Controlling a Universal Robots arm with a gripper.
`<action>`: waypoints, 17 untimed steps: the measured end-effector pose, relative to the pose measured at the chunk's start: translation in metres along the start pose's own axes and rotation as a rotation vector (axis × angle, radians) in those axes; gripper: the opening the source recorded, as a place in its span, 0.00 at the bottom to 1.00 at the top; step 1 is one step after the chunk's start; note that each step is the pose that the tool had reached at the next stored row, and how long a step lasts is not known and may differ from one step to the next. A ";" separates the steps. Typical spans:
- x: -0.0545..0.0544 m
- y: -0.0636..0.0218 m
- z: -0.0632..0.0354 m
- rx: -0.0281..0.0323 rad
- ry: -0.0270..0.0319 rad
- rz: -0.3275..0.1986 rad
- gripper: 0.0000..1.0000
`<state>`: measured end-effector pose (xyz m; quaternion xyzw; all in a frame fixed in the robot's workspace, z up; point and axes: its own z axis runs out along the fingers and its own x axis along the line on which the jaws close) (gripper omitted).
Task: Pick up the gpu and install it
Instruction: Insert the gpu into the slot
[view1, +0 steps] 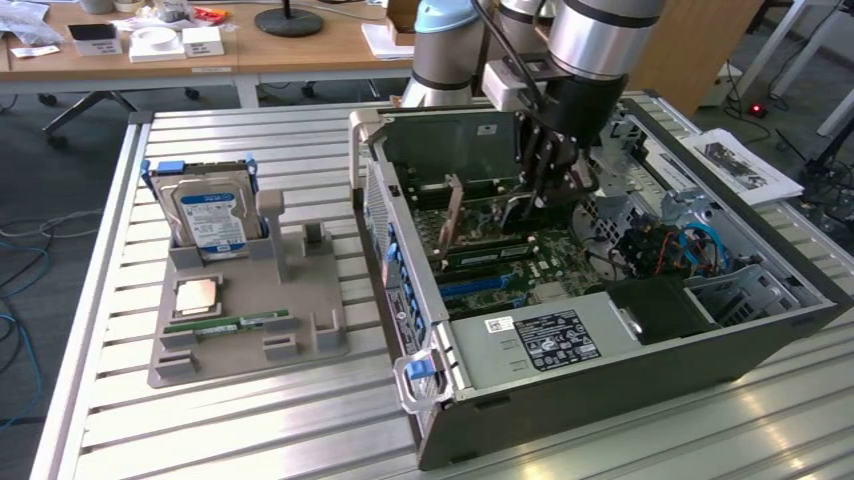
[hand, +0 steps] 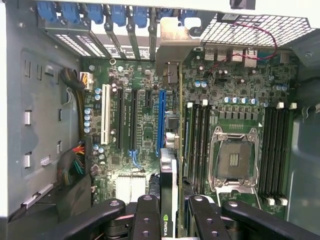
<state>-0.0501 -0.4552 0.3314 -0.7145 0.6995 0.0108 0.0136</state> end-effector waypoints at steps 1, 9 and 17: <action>0.000 0.0001 0.0011 0.0002 0.0000 0.000 0.27; 0.000 0.0038 0.0099 0.0056 0.0000 0.000 0.27; 0.000 0.0062 0.0166 0.0083 0.0000 0.000 0.27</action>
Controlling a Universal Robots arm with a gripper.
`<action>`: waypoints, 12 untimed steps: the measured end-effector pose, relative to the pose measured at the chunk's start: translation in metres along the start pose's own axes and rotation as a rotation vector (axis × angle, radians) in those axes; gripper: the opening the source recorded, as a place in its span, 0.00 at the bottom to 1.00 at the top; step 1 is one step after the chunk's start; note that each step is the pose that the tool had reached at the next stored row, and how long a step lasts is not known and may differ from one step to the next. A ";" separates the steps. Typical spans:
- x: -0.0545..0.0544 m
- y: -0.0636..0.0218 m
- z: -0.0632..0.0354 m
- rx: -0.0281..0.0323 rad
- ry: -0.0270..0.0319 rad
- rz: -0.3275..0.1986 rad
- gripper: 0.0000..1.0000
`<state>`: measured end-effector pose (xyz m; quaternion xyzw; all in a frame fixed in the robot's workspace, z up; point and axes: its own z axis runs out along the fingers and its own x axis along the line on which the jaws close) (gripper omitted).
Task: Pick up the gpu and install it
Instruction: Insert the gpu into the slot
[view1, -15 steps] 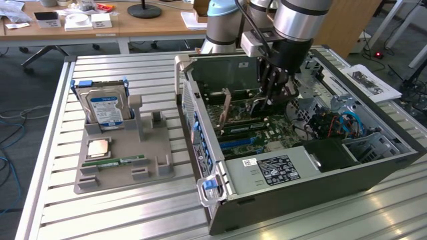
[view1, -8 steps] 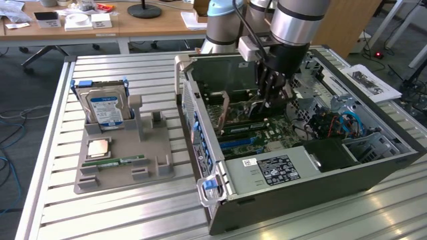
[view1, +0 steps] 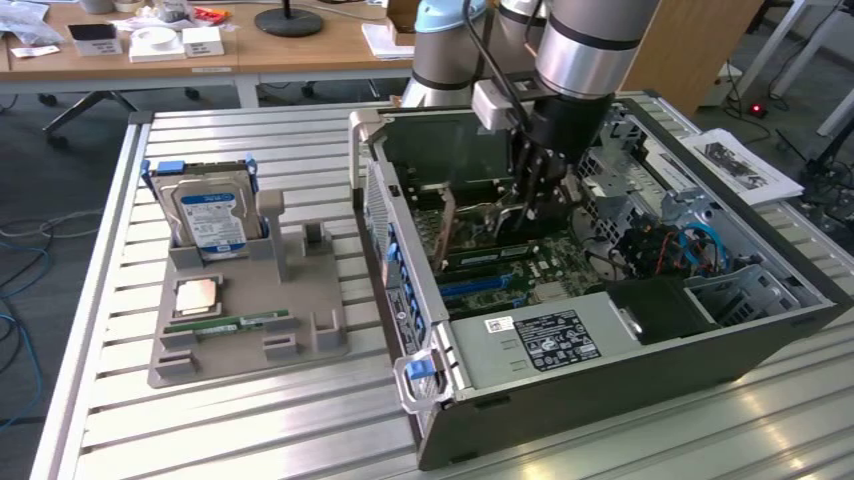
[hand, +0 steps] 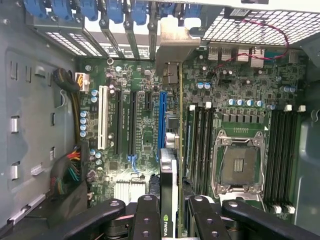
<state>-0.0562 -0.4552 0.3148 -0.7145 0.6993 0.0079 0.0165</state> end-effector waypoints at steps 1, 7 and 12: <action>0.000 0.0002 0.0012 0.0000 0.0000 0.000 0.27; 0.000 0.0014 0.0087 0.0001 0.0000 0.000 0.27; 0.000 0.0024 0.0144 0.0001 -0.0001 0.000 0.27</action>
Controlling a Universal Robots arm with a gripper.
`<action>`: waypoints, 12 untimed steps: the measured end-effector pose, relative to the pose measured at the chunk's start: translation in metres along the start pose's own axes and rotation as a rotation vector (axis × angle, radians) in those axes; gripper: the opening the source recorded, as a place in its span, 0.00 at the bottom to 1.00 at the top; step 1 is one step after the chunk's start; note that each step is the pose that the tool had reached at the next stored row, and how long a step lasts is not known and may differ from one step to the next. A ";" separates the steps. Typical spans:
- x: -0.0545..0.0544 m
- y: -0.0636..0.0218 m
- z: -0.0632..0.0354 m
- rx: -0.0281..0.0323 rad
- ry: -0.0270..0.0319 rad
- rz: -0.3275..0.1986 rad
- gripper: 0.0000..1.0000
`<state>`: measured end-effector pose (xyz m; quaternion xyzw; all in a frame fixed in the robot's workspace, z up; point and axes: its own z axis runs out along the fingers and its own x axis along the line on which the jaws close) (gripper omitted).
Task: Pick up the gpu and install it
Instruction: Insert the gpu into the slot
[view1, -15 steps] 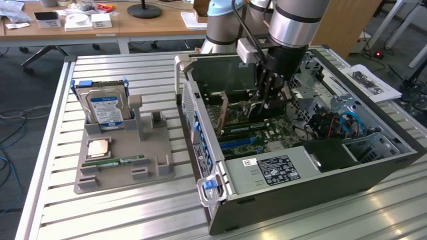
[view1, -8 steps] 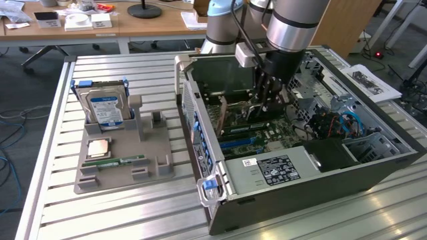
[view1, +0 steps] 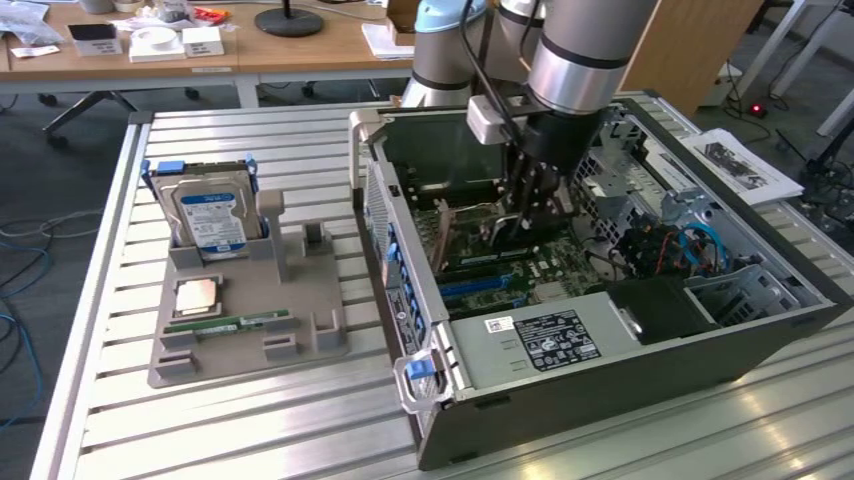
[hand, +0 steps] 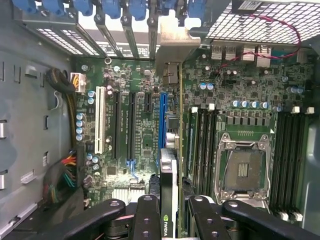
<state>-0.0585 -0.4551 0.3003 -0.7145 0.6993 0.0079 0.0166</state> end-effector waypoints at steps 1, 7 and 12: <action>0.000 0.0002 0.0012 0.0000 0.0001 0.000 0.27; 0.000 0.0017 0.0077 0.0000 0.0001 0.000 0.27; 0.000 0.0027 0.0129 0.0000 0.0000 0.000 0.27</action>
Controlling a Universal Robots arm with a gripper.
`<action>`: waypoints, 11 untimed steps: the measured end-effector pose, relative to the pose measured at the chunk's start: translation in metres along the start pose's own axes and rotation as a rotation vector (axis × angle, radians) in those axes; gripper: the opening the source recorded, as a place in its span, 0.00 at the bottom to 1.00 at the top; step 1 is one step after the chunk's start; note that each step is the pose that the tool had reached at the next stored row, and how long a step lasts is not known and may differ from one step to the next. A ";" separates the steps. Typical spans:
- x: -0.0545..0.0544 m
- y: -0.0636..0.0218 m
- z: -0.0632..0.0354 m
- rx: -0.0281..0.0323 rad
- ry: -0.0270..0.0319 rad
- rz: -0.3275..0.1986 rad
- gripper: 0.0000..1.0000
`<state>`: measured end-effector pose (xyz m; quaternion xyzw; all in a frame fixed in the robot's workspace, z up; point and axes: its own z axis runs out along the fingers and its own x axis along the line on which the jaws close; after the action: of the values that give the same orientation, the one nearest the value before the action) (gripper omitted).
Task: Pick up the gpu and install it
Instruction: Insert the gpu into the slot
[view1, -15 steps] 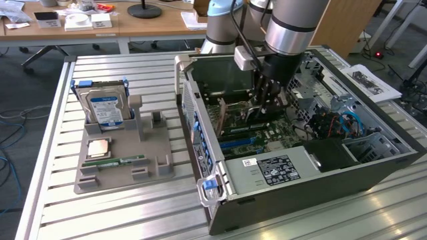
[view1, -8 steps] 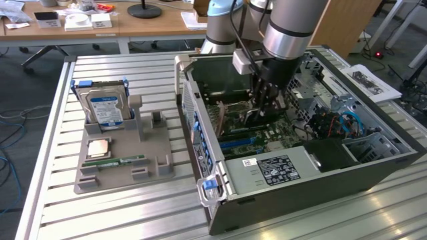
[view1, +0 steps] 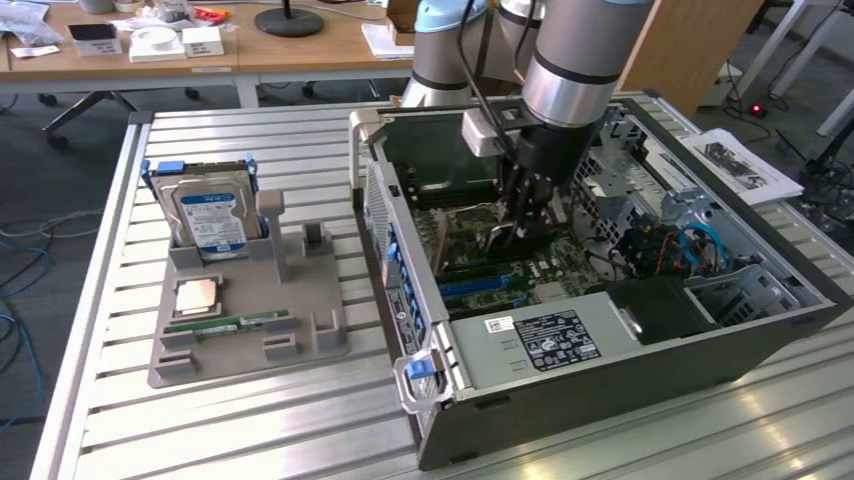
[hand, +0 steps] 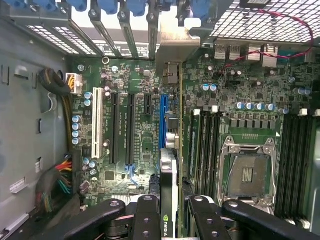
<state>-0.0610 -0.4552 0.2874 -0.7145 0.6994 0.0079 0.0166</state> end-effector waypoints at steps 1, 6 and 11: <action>0.000 0.0002 0.0009 0.0000 0.0000 0.000 0.27; 0.000 0.0010 0.0056 -0.0001 0.0000 0.000 0.27; 0.000 0.0016 0.0100 -0.0001 0.0001 0.000 0.27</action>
<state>-0.0625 -0.4552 0.2774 -0.7145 0.6993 0.0079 0.0165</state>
